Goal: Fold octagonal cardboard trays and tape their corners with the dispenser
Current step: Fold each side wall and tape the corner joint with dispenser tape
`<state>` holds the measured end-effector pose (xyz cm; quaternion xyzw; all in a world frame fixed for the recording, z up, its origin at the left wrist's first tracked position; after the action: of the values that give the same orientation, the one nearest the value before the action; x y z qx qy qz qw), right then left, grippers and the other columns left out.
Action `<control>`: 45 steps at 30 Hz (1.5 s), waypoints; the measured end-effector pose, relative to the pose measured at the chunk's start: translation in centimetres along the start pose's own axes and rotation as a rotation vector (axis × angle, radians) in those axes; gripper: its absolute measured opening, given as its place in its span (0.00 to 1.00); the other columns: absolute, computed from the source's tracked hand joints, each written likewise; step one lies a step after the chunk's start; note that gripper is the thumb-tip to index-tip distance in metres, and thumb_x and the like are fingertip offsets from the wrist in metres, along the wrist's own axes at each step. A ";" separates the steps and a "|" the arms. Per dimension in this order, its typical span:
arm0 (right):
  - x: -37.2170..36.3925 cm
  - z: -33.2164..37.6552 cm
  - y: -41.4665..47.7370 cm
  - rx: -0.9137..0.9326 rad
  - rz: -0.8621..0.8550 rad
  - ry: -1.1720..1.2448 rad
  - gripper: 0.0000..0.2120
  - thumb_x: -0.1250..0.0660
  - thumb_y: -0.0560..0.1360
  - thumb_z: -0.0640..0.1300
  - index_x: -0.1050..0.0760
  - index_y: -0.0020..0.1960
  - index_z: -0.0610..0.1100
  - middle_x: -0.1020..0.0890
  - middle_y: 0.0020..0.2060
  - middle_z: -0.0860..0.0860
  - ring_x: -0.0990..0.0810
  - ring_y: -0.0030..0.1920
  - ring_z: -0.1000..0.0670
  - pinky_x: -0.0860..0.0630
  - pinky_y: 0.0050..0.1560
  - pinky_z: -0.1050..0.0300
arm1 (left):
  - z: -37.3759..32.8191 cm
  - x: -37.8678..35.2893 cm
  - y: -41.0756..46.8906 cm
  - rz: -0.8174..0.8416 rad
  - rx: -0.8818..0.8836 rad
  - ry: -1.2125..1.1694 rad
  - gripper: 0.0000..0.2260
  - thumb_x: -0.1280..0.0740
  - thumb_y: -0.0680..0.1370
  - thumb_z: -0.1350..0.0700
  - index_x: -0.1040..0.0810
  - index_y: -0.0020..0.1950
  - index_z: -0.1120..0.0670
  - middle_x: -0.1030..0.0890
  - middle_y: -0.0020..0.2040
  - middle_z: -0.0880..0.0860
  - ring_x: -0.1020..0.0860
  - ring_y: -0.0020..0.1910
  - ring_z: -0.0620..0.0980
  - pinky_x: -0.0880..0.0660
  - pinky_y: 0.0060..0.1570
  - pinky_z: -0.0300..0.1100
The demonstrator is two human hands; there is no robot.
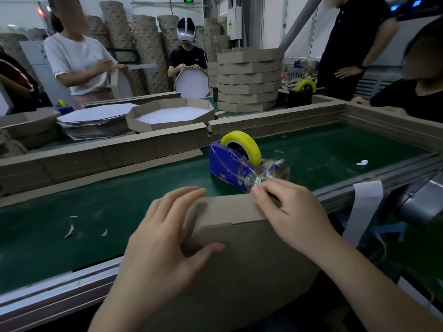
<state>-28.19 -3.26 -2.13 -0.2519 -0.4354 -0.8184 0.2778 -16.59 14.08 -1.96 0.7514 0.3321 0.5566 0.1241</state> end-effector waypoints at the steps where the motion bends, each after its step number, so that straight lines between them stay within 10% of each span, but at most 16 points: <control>1: 0.1 -0.4 -0.1 -0.007 0.003 0.025 0.18 0.46 0.78 0.56 0.22 0.42 0.47 0.22 0.36 0.57 0.24 0.39 0.57 0.25 0.38 0.51 | 0.9 0.1 -0.5 -0.025 0.062 -0.116 0.31 0.32 0.64 0.33 0.29 0.66 0.39 0.26 0.62 0.35 0.26 0.61 0.37 0.26 0.56 0.40; 7: 0.1 -1.2 -0.3 -0.008 -0.020 0.096 0.18 0.44 0.79 0.56 0.21 0.44 0.48 0.21 0.37 0.57 0.22 0.41 0.56 0.25 0.40 0.52 | 1.2 0.0 -0.4 -0.071 0.040 -0.258 0.33 0.28 0.64 0.36 0.21 0.65 0.50 0.20 0.55 0.38 0.22 0.55 0.36 0.29 0.50 0.27; 14: -0.5 -2.4 -0.4 -0.081 0.154 0.067 0.17 0.46 0.77 0.59 0.23 0.45 0.51 0.21 0.39 0.58 0.23 0.43 0.57 0.27 0.43 0.54 | 0.2 -0.4 0.5 0.008 0.004 -0.085 0.31 0.34 0.67 0.31 0.30 0.70 0.37 0.24 0.57 0.35 0.22 0.53 0.39 0.21 0.45 0.46; 22: -1.4 0.1 1.2 -0.027 0.408 0.290 0.13 0.39 0.75 0.60 0.21 0.48 0.53 0.19 0.42 0.57 0.21 0.46 0.57 0.24 0.47 0.54 | -2.2 -2.1 1.3 0.088 -0.044 0.100 0.27 0.38 0.71 0.31 0.29 0.68 0.37 0.25 0.50 0.38 0.24 0.45 0.38 0.34 0.36 0.28; 26: 0.1 -1.7 3.4 -0.001 0.112 0.277 0.06 0.33 0.77 0.49 0.20 0.46 0.48 0.20 0.42 0.56 0.23 0.46 0.59 0.27 0.45 0.66 | -1.6 -2.1 1.5 0.084 -0.019 0.110 0.27 0.40 0.71 0.31 0.27 0.68 0.39 0.25 0.51 0.38 0.23 0.44 0.40 0.36 0.36 0.27; 29: 1.8 -5.7 7.1 -0.191 -0.064 0.097 0.04 0.34 0.77 0.49 0.22 0.45 0.51 0.25 0.46 0.56 0.25 0.44 0.59 0.31 0.41 0.66 | -1.4 -2.2 1.8 0.093 -0.015 0.107 0.27 0.41 0.71 0.30 0.30 0.69 0.37 0.26 0.51 0.37 0.24 0.45 0.40 0.32 0.36 0.31; 32: 1.0 -9.8 9.6 -0.466 0.162 -0.036 0.12 0.38 0.78 0.56 0.21 0.49 0.50 0.26 0.51 0.53 0.25 0.49 0.53 0.34 0.41 0.58 | -1.5 -2.3 1.6 0.100 -0.020 0.101 0.28 0.42 0.72 0.30 0.31 0.69 0.37 0.27 0.52 0.37 0.24 0.46 0.40 0.30 0.36 0.34; 37: -0.1 -11.7 10.1 -0.709 0.433 0.120 0.15 0.34 0.75 0.59 0.16 0.46 0.50 0.25 0.45 0.49 0.33 0.37 0.51 0.35 0.35 0.59 | -1.5 -2.3 1.3 0.092 -0.023 0.076 0.27 0.40 0.72 0.31 0.31 0.69 0.37 0.26 0.52 0.37 0.24 0.47 0.41 0.28 0.36 0.36; 45: -0.1 -11.6 9.3 -0.937 0.326 0.685 0.09 0.27 0.70 0.46 0.16 0.33 0.46 0.25 0.53 0.47 0.31 0.46 0.50 0.26 0.41 0.57 | -1.4 -2.3 1.2 0.118 -0.019 0.063 0.28 0.41 0.72 0.30 0.33 0.70 0.35 0.27 0.53 0.36 0.25 0.46 0.38 0.32 0.37 0.31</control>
<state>-23.84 -17.52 -2.58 -0.1329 0.1300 -0.9045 0.3838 -17.83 11.41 -2.55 0.7504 0.2859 0.5895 0.0876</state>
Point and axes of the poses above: each hand's wrist, its own y-axis towards the middle knuckle, its own x-axis out of the back of the hand, z = x × y, the point moved 5 cm from there along y, towards the middle knuckle
